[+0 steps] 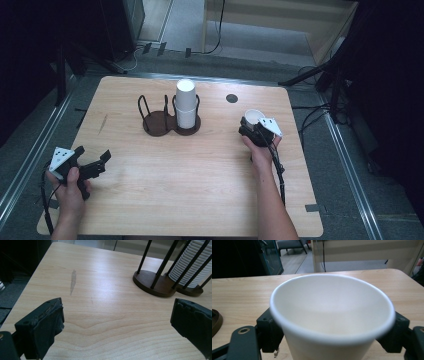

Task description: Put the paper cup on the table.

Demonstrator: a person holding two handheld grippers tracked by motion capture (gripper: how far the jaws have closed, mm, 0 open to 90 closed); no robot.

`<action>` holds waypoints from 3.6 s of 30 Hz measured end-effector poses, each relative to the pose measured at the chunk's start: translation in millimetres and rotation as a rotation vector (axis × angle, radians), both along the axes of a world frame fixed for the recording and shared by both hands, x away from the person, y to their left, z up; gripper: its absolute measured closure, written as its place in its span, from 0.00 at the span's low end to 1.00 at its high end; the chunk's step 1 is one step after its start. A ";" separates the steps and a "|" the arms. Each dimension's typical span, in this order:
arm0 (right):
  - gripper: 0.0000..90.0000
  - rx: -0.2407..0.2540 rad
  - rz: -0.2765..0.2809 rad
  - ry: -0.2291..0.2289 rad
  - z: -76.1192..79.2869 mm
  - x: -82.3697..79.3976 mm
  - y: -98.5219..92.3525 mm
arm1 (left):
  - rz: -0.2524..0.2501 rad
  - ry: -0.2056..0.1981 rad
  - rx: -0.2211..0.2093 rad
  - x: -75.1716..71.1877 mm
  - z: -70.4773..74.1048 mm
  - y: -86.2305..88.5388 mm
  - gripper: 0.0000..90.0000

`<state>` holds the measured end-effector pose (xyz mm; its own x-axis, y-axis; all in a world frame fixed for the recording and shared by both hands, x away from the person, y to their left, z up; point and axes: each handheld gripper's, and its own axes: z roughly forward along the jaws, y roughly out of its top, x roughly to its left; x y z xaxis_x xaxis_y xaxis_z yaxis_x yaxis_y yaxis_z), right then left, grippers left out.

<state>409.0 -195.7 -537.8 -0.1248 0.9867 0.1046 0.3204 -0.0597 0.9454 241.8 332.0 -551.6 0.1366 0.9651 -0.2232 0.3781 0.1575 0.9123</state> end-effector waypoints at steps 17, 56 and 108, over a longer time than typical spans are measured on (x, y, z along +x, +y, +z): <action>0.00 0.010 0.057 0.098 9.6 -10.0 -5.9 | 0.000 0.001 -0.005 -0.1 -0.1 0.5 0.00; 0.00 0.032 0.141 0.020 27.0 -95.5 -55.8 | -0.002 -0.002 -0.014 -1.3 -0.1 0.4 0.00; 0.00 0.000 -0.002 0.038 3.8 -183.5 -145.7 | -0.001 -0.007 0.003 -3.0 0.0 -2.2 0.00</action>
